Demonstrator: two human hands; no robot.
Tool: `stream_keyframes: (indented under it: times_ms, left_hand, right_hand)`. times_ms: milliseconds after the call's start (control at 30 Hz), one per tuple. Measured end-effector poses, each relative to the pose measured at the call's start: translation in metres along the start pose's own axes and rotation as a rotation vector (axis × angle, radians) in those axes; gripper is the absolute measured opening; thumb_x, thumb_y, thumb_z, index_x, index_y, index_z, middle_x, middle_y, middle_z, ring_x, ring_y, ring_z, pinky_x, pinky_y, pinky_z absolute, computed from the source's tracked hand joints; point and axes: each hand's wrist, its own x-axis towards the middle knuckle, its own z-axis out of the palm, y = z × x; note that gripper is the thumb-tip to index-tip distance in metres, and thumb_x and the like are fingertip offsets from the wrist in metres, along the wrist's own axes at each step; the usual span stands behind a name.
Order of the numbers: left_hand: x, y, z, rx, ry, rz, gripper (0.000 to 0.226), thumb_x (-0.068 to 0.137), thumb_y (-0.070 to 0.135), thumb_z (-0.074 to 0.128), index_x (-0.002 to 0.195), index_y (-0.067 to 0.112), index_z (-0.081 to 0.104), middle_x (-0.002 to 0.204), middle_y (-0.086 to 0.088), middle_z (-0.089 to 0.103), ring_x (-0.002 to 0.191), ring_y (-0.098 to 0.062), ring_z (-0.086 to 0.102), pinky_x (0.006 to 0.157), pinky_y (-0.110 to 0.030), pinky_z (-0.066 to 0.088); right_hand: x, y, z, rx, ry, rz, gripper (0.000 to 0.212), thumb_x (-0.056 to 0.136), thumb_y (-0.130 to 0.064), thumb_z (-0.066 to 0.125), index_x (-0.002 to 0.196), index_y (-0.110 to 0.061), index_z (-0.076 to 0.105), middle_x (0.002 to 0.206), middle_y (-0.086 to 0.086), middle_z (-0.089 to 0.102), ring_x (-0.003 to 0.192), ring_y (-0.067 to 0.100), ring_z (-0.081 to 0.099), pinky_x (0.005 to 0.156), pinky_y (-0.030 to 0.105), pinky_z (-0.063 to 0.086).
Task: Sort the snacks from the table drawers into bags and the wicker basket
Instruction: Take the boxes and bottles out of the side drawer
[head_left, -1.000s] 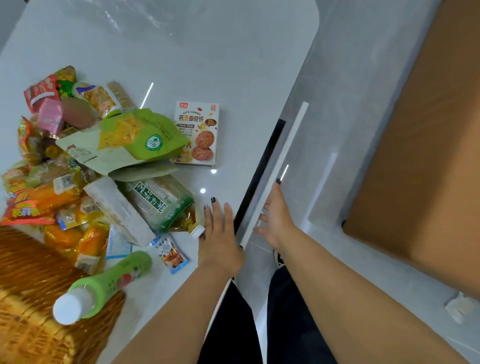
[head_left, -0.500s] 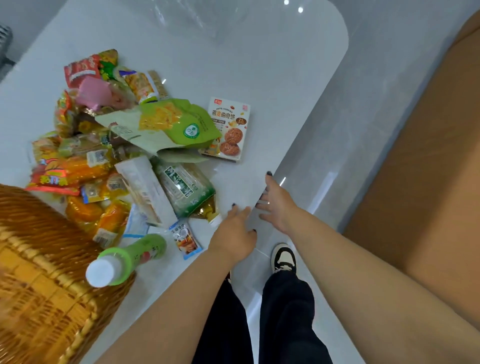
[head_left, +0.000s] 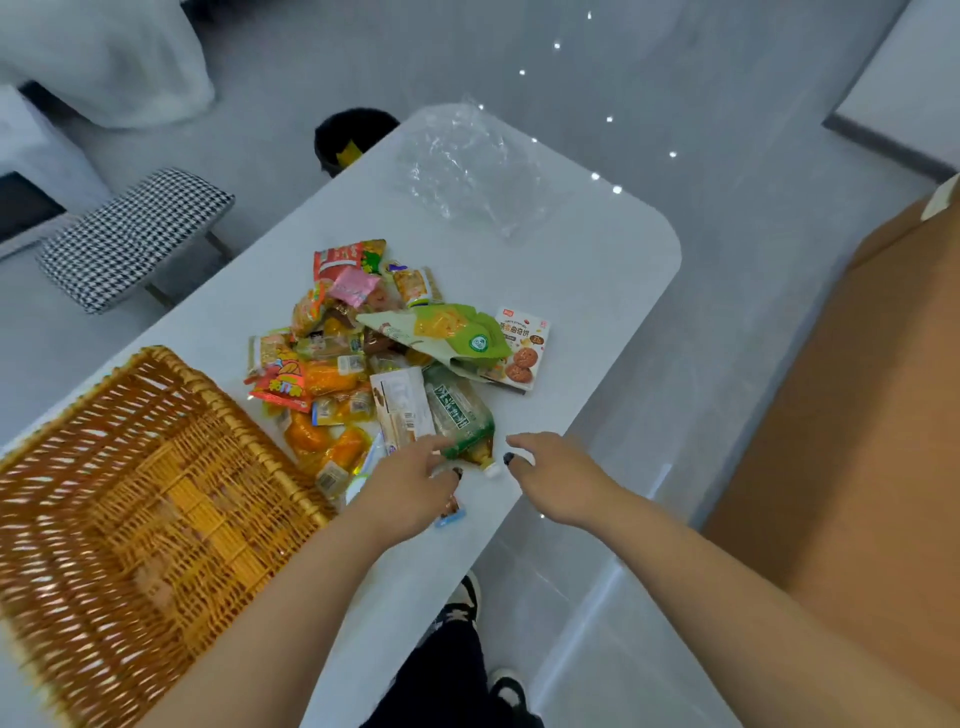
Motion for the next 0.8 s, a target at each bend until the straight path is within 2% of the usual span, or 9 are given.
stream_keyframes:
  times_ms: [33,100,133,267,367,500,633,700,800]
  left_hand:
    - [-0.013,-0.005,-0.006,-0.009,0.010,-0.003,0.048,0.097,0.022,0.052,0.144,0.026,0.041,0.142,-0.001,0.052,0.123,-0.018,0.053,0.085,-0.022,0.049]
    - [-0.039,-0.016,-0.018,-0.023,0.054,0.010,0.049,0.097,0.023,0.055,0.144,0.025,0.042,0.143,-0.003,0.051,0.129,-0.018,0.049,0.096,-0.026,0.044]
    - [-0.052,-0.020,-0.024,-0.026,0.075,0.013,0.050,0.097,0.024,0.056,0.145,0.025,0.041,0.144,-0.003,0.051,0.132,-0.018,0.047,0.097,-0.025,0.040]
    - [-0.101,-0.035,-0.049,0.018,0.093,0.012,0.050,0.098,0.029,0.053,0.146,0.027,0.038,0.147,-0.002,0.048,0.135,-0.019,0.044,0.094,-0.026,0.042]
    - [-0.134,-0.043,-0.073,0.144,0.058,0.018,0.051,0.099,0.029,0.051,0.148,0.026,0.037,0.147,-0.001,0.048,0.134,-0.020,0.045,0.100,-0.031,0.043]
    - [-0.168,-0.060,-0.105,0.206,0.019,-0.023,0.052,0.100,0.030,0.049,0.149,0.025,0.034,0.148,-0.003,0.046,0.127,-0.022,0.050,0.093,-0.028,0.043]
    - [-0.191,-0.086,-0.133,0.219,-0.007,-0.032,0.053,0.101,0.033,0.049,0.151,0.026,0.029,0.151,-0.003,0.041,0.123,-0.022,0.054,0.101,-0.035,0.046]
    - [-0.198,-0.106,-0.150,0.235,-0.021,-0.010,0.052,0.101,0.034,0.049,0.150,0.029,0.030,0.151,-0.001,0.042,0.123,-0.021,0.055,0.102,-0.038,0.046]
    - [-0.211,-0.144,-0.181,0.218,-0.009,0.018,0.053,0.100,0.033,0.051,0.149,0.029,0.031,0.150,0.001,0.043,0.129,-0.019,0.049,0.093,-0.029,0.048]
  right_hand:
    - [-0.009,-0.010,0.003,-0.045,-0.014,-0.026,0.039,0.101,-0.027,0.038,0.135,-0.011,0.049,0.139,0.012,0.046,0.125,0.028,0.046,0.100,0.035,0.041]
    - [-0.023,-0.028,0.010,-0.115,-0.035,-0.079,0.035,0.098,-0.028,0.042,0.128,-0.013,0.052,0.131,0.010,0.049,0.121,0.029,0.048,0.096,0.034,0.043]
    - [-0.029,-0.036,0.013,-0.133,-0.043,-0.093,0.034,0.097,-0.030,0.044,0.128,-0.015,0.051,0.131,0.009,0.049,0.121,0.029,0.048,0.096,0.033,0.043]
    - [-0.060,-0.066,0.022,-0.222,-0.074,-0.116,0.055,0.096,-0.033,0.047,0.147,-0.018,0.032,0.149,0.009,0.036,0.134,0.027,0.038,0.107,0.037,0.037]
    - [-0.081,-0.091,0.027,-0.256,-0.065,-0.174,0.061,0.094,-0.030,0.049,0.150,-0.021,0.026,0.149,0.008,0.038,0.131,0.028,0.042,0.104,0.041,0.041]
    - [-0.099,-0.127,0.041,-0.289,-0.080,-0.214,0.057,0.093,-0.030,0.053,0.145,-0.015,0.036,0.147,0.010,0.042,0.127,0.030,0.046,0.101,0.041,0.044]
    - [-0.110,-0.168,0.060,-0.339,-0.101,-0.207,0.049,0.094,-0.032,0.050,0.137,-0.012,0.042,0.140,0.014,0.047,0.117,0.031,0.051,0.088,0.037,0.049]
    - [-0.115,-0.191,0.074,-0.358,-0.104,-0.196,0.051,0.096,-0.032,0.048,0.142,-0.012,0.039,0.145,0.013,0.042,0.126,0.031,0.046,0.095,0.038,0.046]
    - [-0.116,-0.229,0.104,-0.358,-0.102,-0.173,0.051,0.097,-0.032,0.048,0.142,-0.010,0.040,0.144,0.014,0.043,0.126,0.030,0.047,0.096,0.035,0.045]
